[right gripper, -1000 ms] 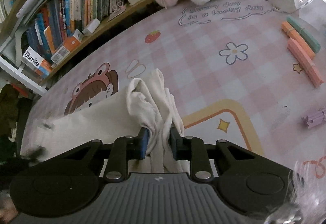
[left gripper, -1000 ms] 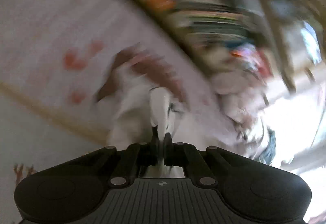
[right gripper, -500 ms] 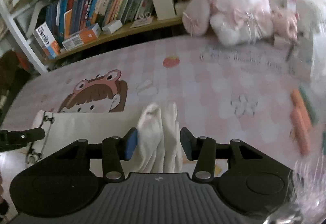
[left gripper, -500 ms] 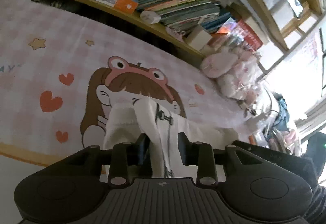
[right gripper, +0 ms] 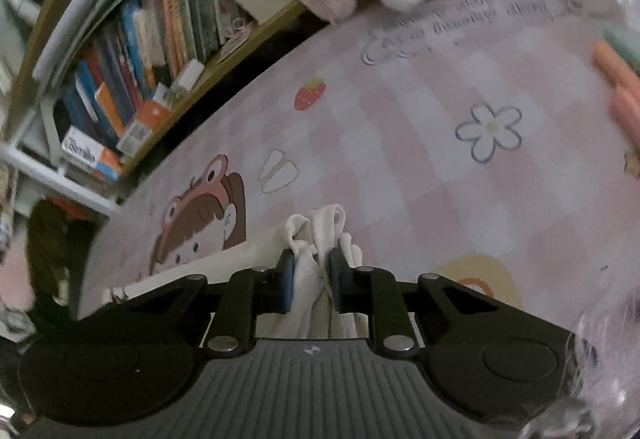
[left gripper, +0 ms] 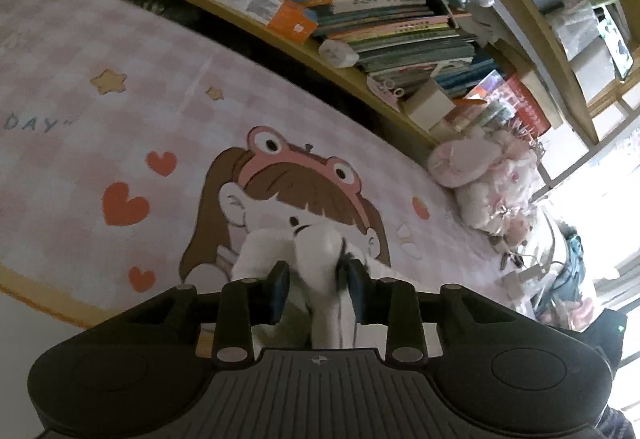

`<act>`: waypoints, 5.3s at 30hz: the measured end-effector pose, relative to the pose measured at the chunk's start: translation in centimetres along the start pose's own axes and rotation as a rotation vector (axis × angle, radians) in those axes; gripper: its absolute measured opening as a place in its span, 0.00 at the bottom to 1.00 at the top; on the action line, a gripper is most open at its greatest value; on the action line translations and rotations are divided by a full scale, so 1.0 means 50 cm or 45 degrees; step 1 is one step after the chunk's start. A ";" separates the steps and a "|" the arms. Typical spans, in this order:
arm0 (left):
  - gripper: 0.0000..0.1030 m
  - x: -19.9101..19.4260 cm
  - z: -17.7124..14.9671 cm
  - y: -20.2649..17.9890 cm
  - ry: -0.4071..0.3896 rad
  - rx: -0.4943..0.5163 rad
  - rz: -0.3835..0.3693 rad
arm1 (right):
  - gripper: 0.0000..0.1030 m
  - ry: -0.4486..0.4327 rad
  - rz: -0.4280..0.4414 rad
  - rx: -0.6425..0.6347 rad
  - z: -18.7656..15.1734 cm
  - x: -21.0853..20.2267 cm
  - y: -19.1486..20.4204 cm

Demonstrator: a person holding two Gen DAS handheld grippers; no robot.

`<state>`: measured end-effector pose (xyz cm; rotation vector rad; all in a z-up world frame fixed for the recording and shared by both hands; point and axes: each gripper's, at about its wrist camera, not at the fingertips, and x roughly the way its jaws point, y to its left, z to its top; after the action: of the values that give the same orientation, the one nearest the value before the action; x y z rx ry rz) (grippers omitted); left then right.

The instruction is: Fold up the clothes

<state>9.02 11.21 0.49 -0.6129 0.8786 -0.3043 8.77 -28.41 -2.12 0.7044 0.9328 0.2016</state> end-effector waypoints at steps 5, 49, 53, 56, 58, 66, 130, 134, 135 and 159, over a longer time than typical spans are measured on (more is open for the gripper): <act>0.06 0.000 0.011 0.010 0.011 -0.189 -0.134 | 0.16 0.014 0.061 0.119 0.003 0.002 -0.024; 0.80 -0.106 -0.175 -0.076 -0.008 0.126 0.493 | 0.65 0.185 -0.086 -0.401 -0.136 -0.136 0.054; 0.83 -0.113 -0.189 -0.083 -0.023 0.119 0.495 | 0.69 0.184 -0.085 -0.370 -0.135 -0.141 0.040; 0.83 -0.118 -0.200 -0.087 -0.033 0.113 0.496 | 0.69 0.202 -0.088 -0.345 -0.134 -0.140 0.030; 0.83 -0.121 -0.207 -0.090 -0.041 0.109 0.497 | 0.69 0.206 -0.090 -0.334 -0.133 -0.140 0.026; 0.83 -0.109 -0.169 -0.055 -0.072 0.046 0.409 | 0.68 0.160 -0.056 -0.218 -0.101 -0.114 0.015; 0.43 0.002 -0.093 0.041 0.164 -0.133 0.068 | 0.39 0.127 -0.107 -0.220 -0.102 -0.054 0.057; 0.27 0.006 -0.098 0.039 0.147 -0.143 0.070 | 0.24 0.141 -0.101 -0.259 -0.102 -0.047 0.066; 0.24 0.000 -0.099 0.037 0.135 -0.142 0.066 | 0.23 0.134 -0.093 -0.268 -0.102 -0.051 0.068; 0.20 -0.096 -0.076 -0.013 0.003 -0.027 -0.002 | 0.21 0.042 0.031 -0.346 -0.083 -0.123 0.145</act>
<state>3.10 11.63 2.04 -0.6328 0.8846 -0.2979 2.78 -23.72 4.92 0.4627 0.9077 0.3552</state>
